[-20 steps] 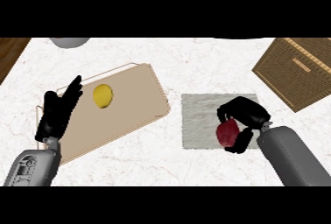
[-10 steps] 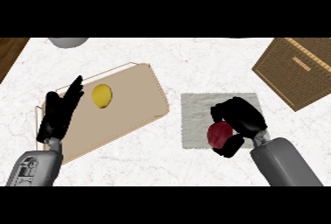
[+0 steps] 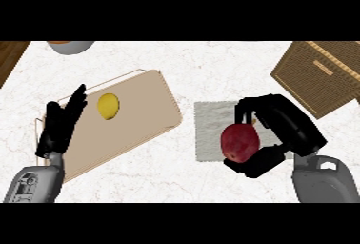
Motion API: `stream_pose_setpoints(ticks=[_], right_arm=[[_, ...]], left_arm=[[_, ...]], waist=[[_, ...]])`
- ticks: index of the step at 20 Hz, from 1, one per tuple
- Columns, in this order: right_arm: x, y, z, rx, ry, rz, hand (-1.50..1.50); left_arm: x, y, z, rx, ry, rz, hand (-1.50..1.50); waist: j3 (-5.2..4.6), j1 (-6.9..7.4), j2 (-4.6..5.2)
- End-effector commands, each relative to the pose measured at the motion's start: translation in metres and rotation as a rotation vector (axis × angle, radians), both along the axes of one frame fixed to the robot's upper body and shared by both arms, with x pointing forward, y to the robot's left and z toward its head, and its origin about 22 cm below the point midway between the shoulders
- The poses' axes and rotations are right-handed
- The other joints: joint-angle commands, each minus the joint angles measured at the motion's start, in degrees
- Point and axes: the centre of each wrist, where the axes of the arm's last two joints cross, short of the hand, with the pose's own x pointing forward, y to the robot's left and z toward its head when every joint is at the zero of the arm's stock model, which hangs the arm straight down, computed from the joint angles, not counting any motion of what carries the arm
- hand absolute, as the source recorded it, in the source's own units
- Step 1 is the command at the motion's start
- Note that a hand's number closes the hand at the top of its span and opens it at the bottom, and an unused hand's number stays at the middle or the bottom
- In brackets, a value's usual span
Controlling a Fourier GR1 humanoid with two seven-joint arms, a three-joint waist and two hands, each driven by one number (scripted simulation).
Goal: Pick the pear from the placemat and place it in the basket
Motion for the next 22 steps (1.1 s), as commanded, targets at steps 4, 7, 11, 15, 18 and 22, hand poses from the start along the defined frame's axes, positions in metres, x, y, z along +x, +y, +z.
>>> stream_pose_setpoints(ticks=[4,7,11,15,18,22], right_arm=[[-0.033,-0.021,0.095,0.182,-0.080,-0.101,1.50],[-0.043,-0.025,0.131,0.207,-0.091,-0.120,1.50],[-0.028,-0.039,0.180,0.233,-0.103,-0.173,1.50],[-0.007,-0.047,0.232,0.282,-0.115,-0.245,1.50],[0.004,-0.053,0.252,0.188,-0.151,-0.327,1.50],[0.001,-0.067,0.246,-0.081,-0.199,-0.436,1.50]], left_arm=[[-0.004,0.013,0.009,0.004,-0.003,-0.016,0.00],[0.003,-0.006,0.009,-0.003,0.000,-0.022,0.00],[-0.003,-0.012,-0.001,-0.001,-0.019,-0.034,0.00],[0.012,0.004,0.001,-0.001,-0.008,-0.024,0.00],[0.005,-0.025,-0.005,-0.020,0.002,-0.048,0.00],[0.002,-0.010,-0.001,-0.009,-0.023,-0.037,0.00]], waist=[[0.00,0.88,0.06],[-0.01,0.83,0.14],[0.02,1.49,0.29],[-0.01,1.62,0.52],[0.01,2.18,0.62],[0.03,2.40,0.82]])
